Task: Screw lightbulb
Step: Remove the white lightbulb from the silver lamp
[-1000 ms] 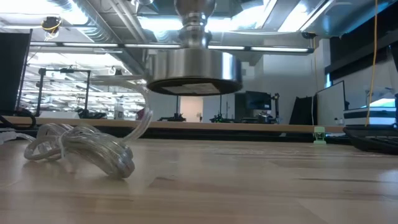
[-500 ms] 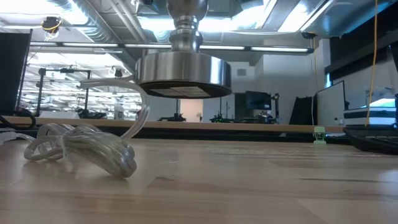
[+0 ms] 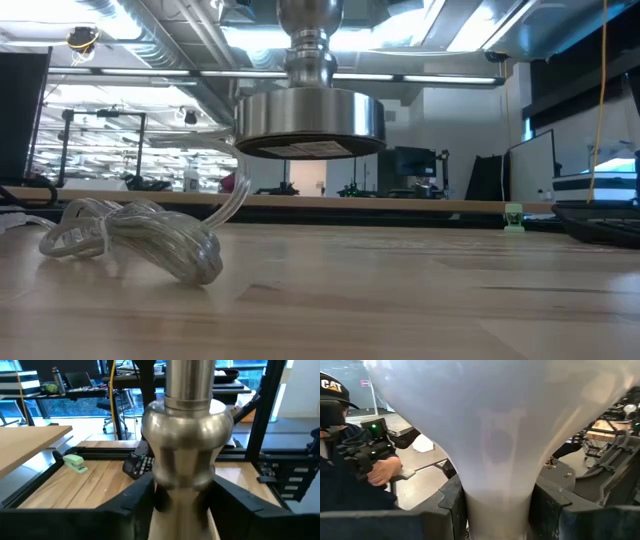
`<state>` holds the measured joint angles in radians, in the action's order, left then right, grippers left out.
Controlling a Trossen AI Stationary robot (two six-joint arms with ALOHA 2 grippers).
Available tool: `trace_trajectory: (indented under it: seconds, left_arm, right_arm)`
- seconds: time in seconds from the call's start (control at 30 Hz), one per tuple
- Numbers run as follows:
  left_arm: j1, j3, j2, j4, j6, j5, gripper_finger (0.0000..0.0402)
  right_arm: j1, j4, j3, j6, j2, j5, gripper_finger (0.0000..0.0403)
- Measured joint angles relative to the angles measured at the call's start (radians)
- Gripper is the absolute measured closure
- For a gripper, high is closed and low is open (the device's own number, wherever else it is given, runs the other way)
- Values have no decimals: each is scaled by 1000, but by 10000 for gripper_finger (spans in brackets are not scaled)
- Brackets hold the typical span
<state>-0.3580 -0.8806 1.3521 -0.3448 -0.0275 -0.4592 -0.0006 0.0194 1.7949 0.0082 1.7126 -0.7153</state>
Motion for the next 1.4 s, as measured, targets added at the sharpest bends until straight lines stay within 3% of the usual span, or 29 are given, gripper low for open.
trace_trajectory:
  seconds: [0.17, 0.4, 0.57, 0.77, 1.1, 1.4]
  left_arm:
    - [15, 0, 0, -13, -18, 4, 262]
    - [19, 0, 19, -55, -10, 22, 228]
    - [21, 0, 44, -90, 20, 21, 277]
    - [15, 0, 38, -79, 51, 17, 279]
    - [-26, 0, -45, 27, 38, -109, 279]
    - [-26, 2, -51, 31, 30, -106, 279]
  right_arm:
    - [0, 4, 0, -7, 0, 25, 250]
    - [0, 5, 0, -14, 0, 27, 250]
    - [0, -1, 0, -14, 0, 28, 250]
    - [1, -3, 0, -14, 0, 30, 250]
    - [3, 1, 1, -14, -1, 167, 247]
    - [1, -21, 1, -12, -6, 227, 113]
